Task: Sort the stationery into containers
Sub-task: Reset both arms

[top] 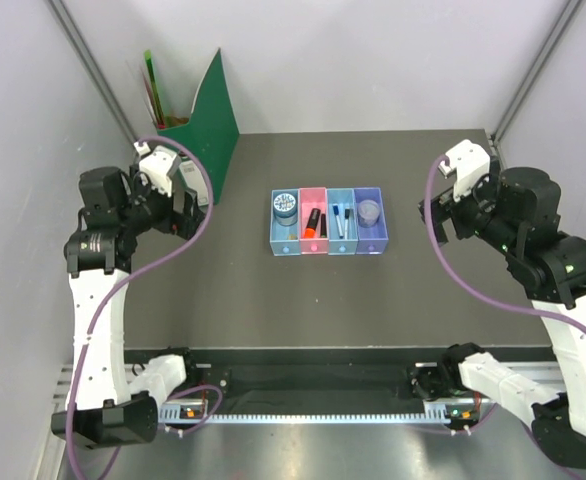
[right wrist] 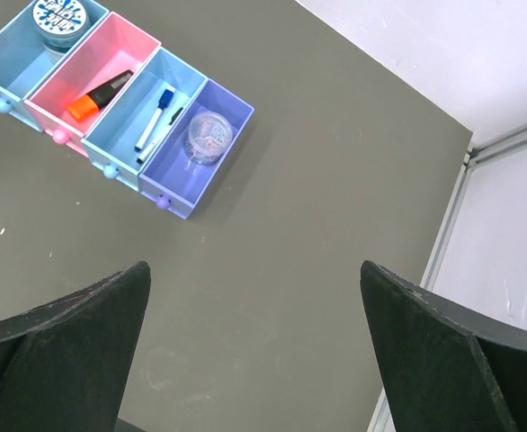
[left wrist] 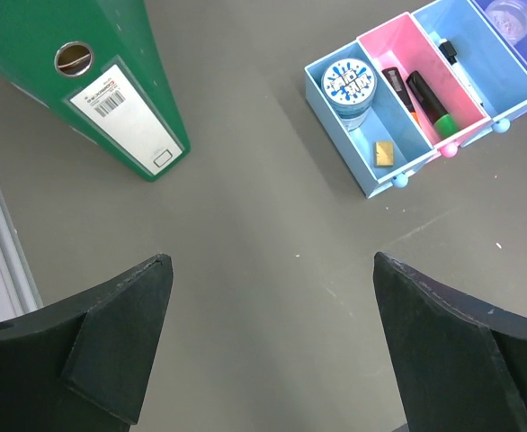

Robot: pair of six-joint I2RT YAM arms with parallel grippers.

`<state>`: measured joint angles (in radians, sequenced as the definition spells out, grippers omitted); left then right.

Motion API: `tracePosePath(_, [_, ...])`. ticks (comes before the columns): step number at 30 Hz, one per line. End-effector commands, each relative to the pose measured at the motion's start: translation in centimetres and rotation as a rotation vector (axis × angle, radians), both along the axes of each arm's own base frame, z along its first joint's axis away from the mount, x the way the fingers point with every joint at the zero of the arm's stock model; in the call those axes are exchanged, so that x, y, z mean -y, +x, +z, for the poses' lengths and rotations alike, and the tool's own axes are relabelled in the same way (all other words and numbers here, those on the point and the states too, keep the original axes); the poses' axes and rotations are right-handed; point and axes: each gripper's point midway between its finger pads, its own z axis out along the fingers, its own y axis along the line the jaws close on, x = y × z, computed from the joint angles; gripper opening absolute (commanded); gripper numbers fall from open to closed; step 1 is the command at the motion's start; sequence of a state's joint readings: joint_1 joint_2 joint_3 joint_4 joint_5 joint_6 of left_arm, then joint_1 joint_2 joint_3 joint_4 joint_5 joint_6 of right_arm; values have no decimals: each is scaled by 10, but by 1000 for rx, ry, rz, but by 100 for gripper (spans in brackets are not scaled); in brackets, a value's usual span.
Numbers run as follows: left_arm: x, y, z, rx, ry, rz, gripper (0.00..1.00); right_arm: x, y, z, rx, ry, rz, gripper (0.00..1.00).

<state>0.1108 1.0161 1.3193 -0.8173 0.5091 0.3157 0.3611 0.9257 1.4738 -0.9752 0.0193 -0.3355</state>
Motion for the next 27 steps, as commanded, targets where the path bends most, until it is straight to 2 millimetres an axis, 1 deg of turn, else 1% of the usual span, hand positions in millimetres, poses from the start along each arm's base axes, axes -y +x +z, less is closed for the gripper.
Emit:
tracePosePath(1, [2, -4, 11, 45, -7, -9, 98, 6, 0, 15, 37, 22, -34, 100])
tracePosePath(4, [1, -5, 12, 48, -2, -10, 98, 5, 1, 15, 42, 17, -33, 100])
tracePosePath(11, [2, -7, 11, 47, 0, -13, 98, 8, 6, 25, 70, 3, -41, 100])
tracePosePath(27, [4, -7, 9, 45, -7, -21, 98, 5, 13, 25, 76, -6, -31, 100])
